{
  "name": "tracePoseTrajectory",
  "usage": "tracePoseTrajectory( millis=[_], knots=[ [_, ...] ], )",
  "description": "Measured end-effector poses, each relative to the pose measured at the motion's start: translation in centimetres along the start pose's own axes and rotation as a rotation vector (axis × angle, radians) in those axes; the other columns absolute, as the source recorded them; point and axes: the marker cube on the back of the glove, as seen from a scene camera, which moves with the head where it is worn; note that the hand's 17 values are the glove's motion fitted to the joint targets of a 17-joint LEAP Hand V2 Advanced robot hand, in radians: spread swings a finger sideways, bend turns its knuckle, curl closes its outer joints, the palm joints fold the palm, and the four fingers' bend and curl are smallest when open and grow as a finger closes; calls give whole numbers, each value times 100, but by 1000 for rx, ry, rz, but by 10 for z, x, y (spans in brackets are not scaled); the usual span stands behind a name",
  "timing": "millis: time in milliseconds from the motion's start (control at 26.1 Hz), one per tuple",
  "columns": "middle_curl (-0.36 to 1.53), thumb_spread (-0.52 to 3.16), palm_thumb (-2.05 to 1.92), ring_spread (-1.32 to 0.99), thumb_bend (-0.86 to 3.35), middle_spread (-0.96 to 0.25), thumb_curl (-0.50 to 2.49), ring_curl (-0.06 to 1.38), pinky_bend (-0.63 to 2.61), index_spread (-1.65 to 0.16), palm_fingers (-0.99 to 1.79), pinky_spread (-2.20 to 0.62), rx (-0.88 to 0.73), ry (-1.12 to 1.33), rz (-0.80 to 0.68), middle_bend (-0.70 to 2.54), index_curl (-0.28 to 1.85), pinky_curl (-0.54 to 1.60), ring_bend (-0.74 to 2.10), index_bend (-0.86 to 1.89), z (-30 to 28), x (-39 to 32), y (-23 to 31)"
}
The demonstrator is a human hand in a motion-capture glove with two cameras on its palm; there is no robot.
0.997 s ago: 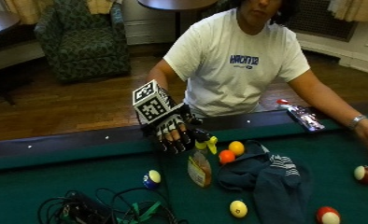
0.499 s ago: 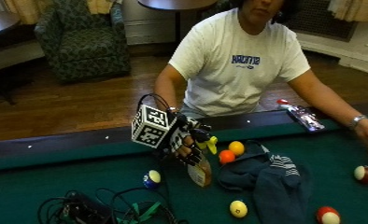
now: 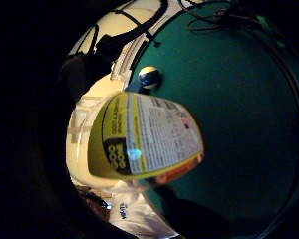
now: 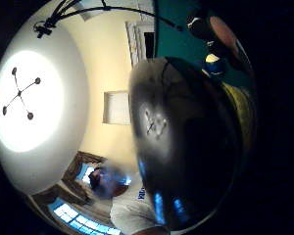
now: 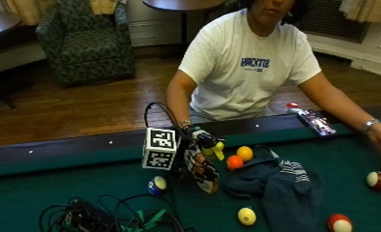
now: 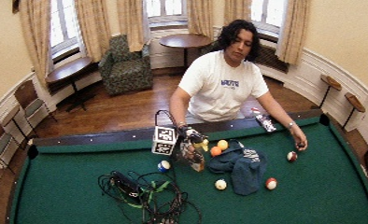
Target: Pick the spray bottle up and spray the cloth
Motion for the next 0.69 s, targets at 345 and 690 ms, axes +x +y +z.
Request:
tracePoseTrajectory(
  millis=[345,690],
  knots=[
    [39,99,77,-15,-2,-16,35,35,24,-36,78,12,30,-44,39,28,20,33,55,5,14,-3,-29],
    [41,99,79,-16,-2,-18,36,37,24,-33,87,5,30,-2,105,33,17,34,60,7,27,-7,-47]
  ],
)
